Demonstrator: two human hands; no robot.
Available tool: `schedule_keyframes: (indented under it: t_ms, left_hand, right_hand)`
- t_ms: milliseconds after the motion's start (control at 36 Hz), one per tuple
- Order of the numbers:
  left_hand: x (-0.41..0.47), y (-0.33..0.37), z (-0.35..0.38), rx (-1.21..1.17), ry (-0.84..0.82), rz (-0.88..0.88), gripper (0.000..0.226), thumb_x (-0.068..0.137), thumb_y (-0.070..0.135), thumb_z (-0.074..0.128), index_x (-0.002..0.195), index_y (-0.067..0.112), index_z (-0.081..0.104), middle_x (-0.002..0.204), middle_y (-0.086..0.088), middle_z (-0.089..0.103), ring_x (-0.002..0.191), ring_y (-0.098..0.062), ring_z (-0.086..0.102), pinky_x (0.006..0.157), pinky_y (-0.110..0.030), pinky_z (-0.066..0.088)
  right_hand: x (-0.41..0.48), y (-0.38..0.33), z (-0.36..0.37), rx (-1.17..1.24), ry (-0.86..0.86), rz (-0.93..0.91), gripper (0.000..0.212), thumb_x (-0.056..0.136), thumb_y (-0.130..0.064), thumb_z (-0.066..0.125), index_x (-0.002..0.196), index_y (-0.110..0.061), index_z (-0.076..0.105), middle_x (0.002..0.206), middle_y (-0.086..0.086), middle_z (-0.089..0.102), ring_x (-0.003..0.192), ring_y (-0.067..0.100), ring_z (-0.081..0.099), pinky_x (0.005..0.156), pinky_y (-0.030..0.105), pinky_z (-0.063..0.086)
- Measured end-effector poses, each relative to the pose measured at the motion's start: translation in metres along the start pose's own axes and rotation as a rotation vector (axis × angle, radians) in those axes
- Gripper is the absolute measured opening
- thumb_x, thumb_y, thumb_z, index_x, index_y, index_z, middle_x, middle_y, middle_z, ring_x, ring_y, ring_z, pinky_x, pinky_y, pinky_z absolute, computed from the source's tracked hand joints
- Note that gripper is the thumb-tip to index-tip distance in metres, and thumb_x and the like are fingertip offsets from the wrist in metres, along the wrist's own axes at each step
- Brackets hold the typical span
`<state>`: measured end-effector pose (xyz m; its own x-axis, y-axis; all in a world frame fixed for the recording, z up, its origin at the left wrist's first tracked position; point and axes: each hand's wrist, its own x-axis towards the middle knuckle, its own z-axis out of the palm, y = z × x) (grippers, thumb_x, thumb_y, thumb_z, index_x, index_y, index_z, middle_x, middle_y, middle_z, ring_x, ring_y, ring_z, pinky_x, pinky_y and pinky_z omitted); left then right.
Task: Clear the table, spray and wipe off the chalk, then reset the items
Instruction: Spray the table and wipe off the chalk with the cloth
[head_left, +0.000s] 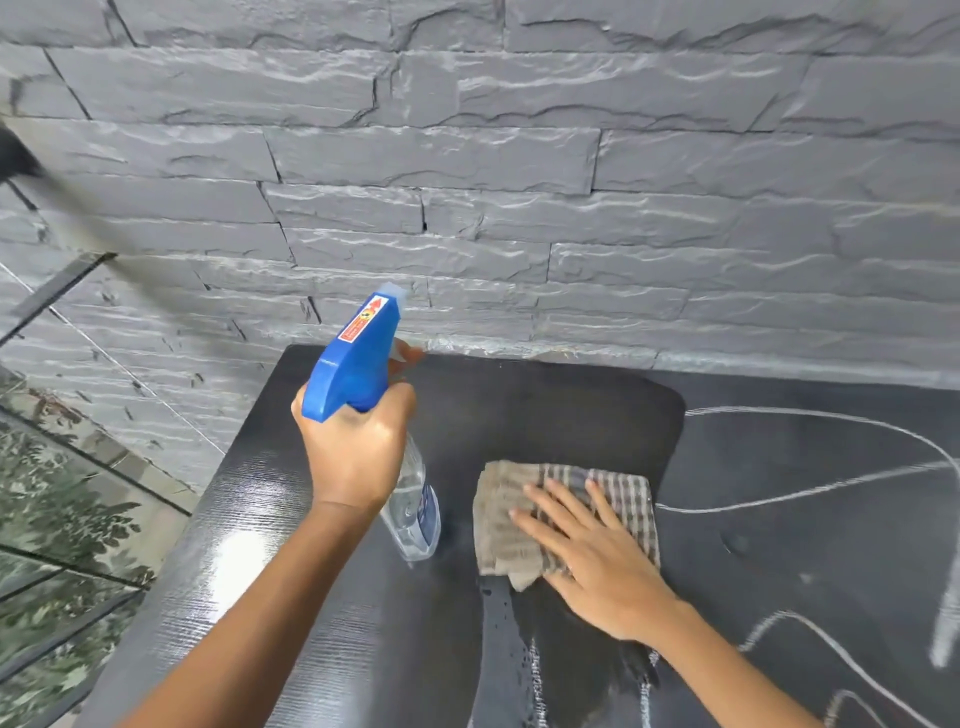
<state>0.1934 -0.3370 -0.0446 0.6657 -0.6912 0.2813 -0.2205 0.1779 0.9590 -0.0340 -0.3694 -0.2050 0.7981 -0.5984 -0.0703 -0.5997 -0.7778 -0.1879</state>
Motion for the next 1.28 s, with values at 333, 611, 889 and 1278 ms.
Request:
schedule_keyframes:
  t_ms: [333, 611, 889, 1278]
  left_hand:
    - [-0.001, 0.001, 0.003, -0.039, -0.005, -0.009, 0.025, 0.060, 0.004, 0.049, 0.069, 0.024, 0.062, 0.074, -0.006, 0.058, 0.071, -0.019, 0.051, 0.061, -0.026, 0.045]
    - [-0.001, -0.001, 0.002, 0.010, 0.041, -0.016, 0.025, 0.056, 0.009, 0.052, 0.067, -0.015, 0.051, 0.073, -0.007, 0.048, 0.069, -0.018, 0.044, 0.058, -0.026, 0.038]
    - [0.001, -0.004, -0.002, 0.003, -0.025, 0.029, 0.036, 0.061, 0.005, 0.051, 0.071, 0.036, 0.067, 0.072, 0.008, 0.063, 0.072, -0.018, 0.057, 0.069, -0.034, 0.053]
    - [0.000, -0.001, 0.001, 0.001, -0.021, -0.048, 0.024, 0.062, 0.008, 0.050, 0.078, -0.007, 0.059, 0.079, -0.005, 0.054, 0.075, -0.018, 0.047, 0.064, -0.027, 0.040]
  right_hand:
    - [0.153, 0.048, -0.029, 0.053, 0.002, 0.192, 0.059, 0.098, -0.034, 0.028, 0.151, -0.027, 0.001, 0.159, -0.007, 0.006, 0.146, 0.016, 0.001, 0.116, 0.044, -0.008]
    - [0.225, 0.002, -0.024, 0.063, 0.055, 0.001, 0.056, 0.098, -0.032, 0.034, 0.150, -0.022, 0.018, 0.158, -0.002, 0.017, 0.145, 0.020, 0.011, 0.116, 0.047, 0.002]
    - [0.119, 0.109, -0.029, 0.094, 0.114, 0.254, 0.059, 0.096, -0.027, 0.038, 0.149, -0.033, 0.013, 0.157, -0.013, 0.011, 0.145, 0.006, -0.001, 0.117, 0.036, -0.009]
    - [0.010, 0.015, -0.008, 0.015, -0.018, 0.089, 0.061, 0.091, -0.043, 0.030, 0.144, -0.050, -0.001, 0.155, -0.016, -0.012, 0.144, 0.014, -0.017, 0.111, 0.047, -0.023]
